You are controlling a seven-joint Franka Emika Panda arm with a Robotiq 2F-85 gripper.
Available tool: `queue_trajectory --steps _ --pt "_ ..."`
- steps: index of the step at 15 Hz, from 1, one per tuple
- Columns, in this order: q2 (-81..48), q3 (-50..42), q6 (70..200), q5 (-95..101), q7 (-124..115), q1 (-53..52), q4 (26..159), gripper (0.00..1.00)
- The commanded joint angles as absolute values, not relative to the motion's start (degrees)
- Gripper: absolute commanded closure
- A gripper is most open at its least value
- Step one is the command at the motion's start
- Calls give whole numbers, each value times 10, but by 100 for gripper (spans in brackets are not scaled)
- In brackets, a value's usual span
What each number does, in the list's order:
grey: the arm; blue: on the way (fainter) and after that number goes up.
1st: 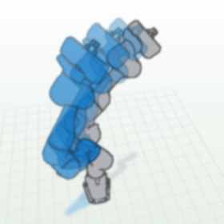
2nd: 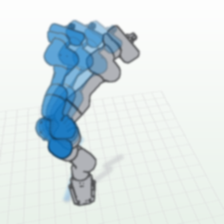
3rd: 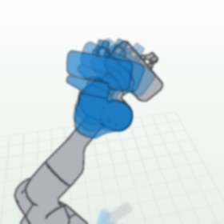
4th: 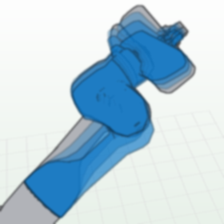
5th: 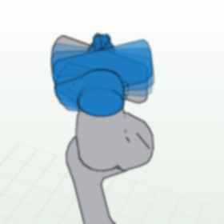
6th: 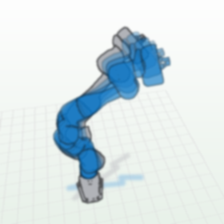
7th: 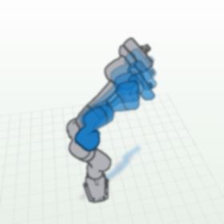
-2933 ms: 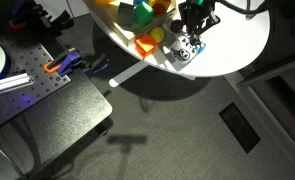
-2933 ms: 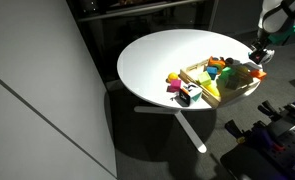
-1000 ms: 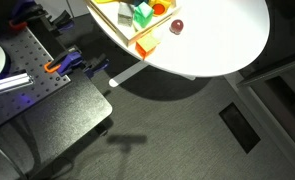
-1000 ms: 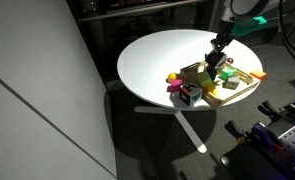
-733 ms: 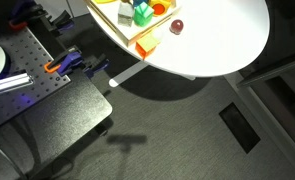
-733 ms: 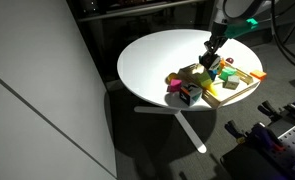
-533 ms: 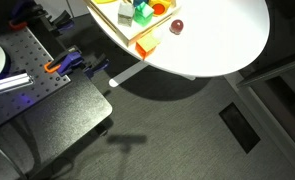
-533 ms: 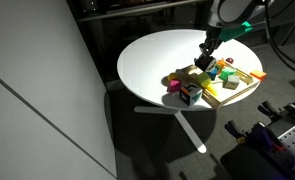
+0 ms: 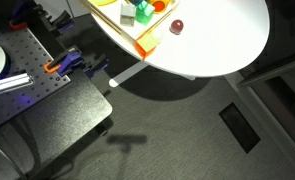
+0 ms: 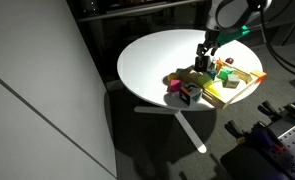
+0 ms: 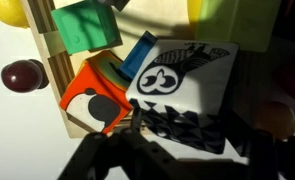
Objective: Pick up the black and white object and then place it on the tray
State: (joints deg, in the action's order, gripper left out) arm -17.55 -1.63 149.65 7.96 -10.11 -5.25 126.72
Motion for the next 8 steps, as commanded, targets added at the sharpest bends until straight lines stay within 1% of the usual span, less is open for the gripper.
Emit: queue_trajectory --steps 1,8 --pt "-178 -33 1495 105 -124 -59 1260 0" --pt "-150 -23 1493 65 -81 -35 1275 0"
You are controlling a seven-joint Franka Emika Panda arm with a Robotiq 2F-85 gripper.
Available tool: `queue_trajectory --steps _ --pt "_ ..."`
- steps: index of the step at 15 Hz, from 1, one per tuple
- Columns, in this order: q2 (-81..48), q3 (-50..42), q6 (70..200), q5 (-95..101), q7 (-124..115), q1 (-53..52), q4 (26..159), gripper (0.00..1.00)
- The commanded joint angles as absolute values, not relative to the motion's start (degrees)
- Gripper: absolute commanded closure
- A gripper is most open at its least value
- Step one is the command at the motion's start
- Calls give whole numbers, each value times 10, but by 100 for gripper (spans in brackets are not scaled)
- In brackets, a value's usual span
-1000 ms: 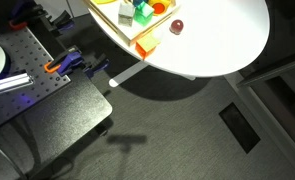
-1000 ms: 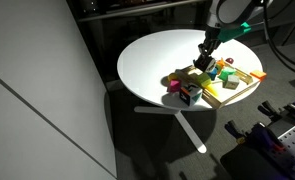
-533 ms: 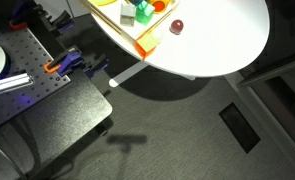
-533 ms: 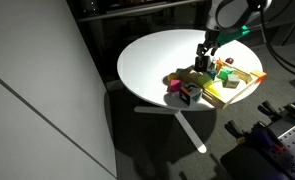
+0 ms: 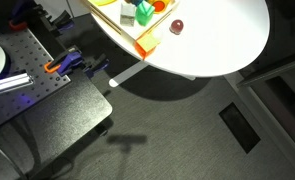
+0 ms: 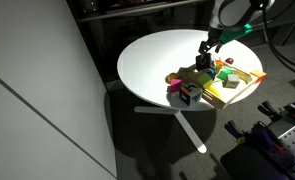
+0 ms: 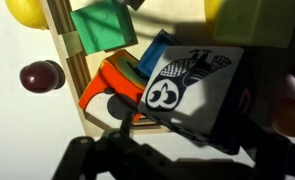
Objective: Pick up the black and white object and then place it on the tray
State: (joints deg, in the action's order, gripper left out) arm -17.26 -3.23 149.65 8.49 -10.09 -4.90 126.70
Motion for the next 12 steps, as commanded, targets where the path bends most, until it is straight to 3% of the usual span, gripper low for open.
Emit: queue_trajectory --steps 1,12 --pt "-145 -21 1493 59 -76 -32 1277 0" --pt "-68 -27 1391 37 -27 1 1300 0"
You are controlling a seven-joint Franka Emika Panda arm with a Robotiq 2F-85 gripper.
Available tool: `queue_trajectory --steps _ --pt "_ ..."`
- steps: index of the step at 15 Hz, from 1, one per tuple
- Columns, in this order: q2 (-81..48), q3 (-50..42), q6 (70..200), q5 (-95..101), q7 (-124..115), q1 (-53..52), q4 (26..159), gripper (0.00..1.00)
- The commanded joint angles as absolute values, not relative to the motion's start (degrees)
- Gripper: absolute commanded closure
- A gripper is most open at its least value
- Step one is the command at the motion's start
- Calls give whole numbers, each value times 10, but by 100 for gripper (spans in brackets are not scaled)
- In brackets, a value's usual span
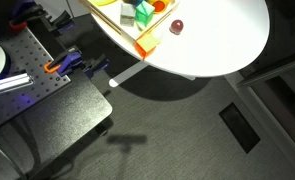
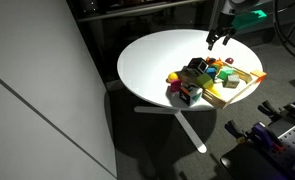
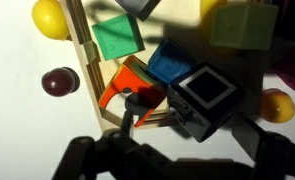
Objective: Pick up the black and white object and then place it on the tray
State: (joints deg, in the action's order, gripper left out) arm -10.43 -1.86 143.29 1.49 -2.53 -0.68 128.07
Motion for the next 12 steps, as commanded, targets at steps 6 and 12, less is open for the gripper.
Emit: queue_trajectory --steps 6,12 --pt "-18 -45 1286 90 -19 19 1312 0" --pt "27 -46 1145 86 23 34 1304 0"
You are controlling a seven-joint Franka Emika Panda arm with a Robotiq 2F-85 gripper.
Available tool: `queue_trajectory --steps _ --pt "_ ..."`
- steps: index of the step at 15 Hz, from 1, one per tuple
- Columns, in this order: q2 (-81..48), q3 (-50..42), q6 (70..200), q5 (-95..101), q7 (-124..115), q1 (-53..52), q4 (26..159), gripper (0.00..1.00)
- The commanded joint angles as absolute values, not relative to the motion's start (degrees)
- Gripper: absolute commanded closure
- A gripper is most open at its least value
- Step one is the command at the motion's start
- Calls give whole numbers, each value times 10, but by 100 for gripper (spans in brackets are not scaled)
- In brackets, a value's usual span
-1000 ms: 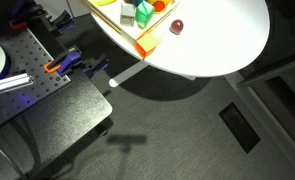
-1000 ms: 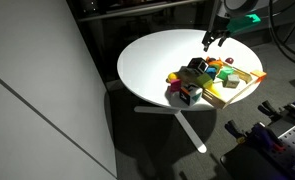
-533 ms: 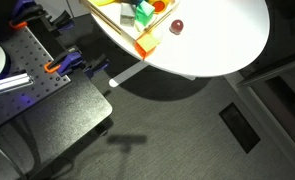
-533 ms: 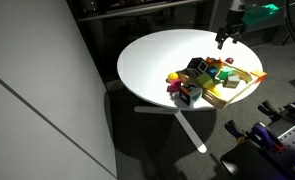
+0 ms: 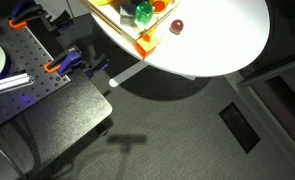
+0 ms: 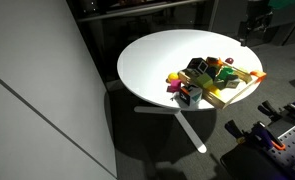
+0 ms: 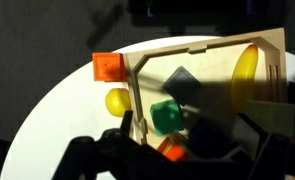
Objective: Pick up the black and white object and then place it on the tray
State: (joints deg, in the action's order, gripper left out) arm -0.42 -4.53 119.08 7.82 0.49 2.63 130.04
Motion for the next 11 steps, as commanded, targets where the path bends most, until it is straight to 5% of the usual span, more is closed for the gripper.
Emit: queue_trajectory --steps 1,11 --pt "38 -46 1144 87 18 36 1309 0" --pt "61 -48 1152 78 8 42 1311 0"
